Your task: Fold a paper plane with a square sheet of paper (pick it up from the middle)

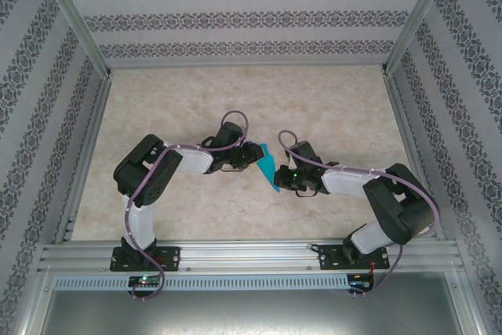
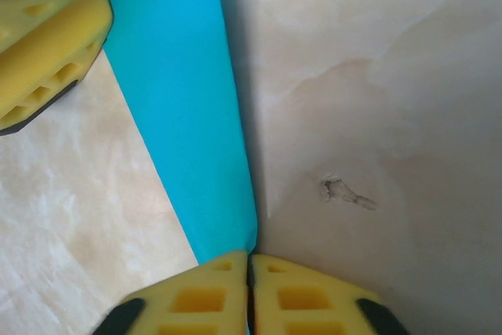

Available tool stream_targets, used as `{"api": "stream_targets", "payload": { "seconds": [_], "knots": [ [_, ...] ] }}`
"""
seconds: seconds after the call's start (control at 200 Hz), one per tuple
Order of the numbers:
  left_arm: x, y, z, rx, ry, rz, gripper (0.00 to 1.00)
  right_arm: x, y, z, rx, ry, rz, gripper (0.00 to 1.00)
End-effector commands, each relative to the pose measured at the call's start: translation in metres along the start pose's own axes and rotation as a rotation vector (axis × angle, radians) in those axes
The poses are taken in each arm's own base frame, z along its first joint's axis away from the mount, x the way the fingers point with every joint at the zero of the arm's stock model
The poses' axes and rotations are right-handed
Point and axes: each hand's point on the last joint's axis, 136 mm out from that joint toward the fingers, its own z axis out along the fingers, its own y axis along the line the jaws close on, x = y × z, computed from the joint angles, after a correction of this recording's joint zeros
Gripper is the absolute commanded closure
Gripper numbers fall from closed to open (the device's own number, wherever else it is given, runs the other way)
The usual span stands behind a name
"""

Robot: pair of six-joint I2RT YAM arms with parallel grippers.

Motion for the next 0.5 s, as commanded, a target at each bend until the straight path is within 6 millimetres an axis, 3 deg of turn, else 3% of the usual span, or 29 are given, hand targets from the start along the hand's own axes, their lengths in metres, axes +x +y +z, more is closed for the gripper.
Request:
{"api": "stream_targets", "payload": {
  "seconds": [0.0, 0.31, 0.38, 0.445, 0.495],
  "knots": [
    [0.012, 0.023, 0.011, -0.068, 0.041, -0.014, 0.67, 0.028, -0.023, 0.011, 0.066, 0.079, 0.029, 0.82],
    [0.011, 0.025, 0.012, -0.079, 0.045, -0.017, 0.67, -0.016, 0.021, -0.039, -0.065, -0.102, 0.017, 0.72],
    [0.011, 0.024, 0.012, -0.075, 0.046, -0.016, 0.67, -0.022, 0.034, -0.046, -0.113, -0.124, 0.004, 0.72],
    [0.011, 0.025, 0.011, -0.078, 0.043, -0.016, 0.67, -0.022, 0.053, -0.046, -0.19, -0.097, -0.027, 0.78],
    [0.011, 0.023, 0.012, -0.075, 0.046, -0.014, 0.67, -0.02, 0.056, -0.043, -0.189, -0.063, -0.035, 0.81]
  ]
}}
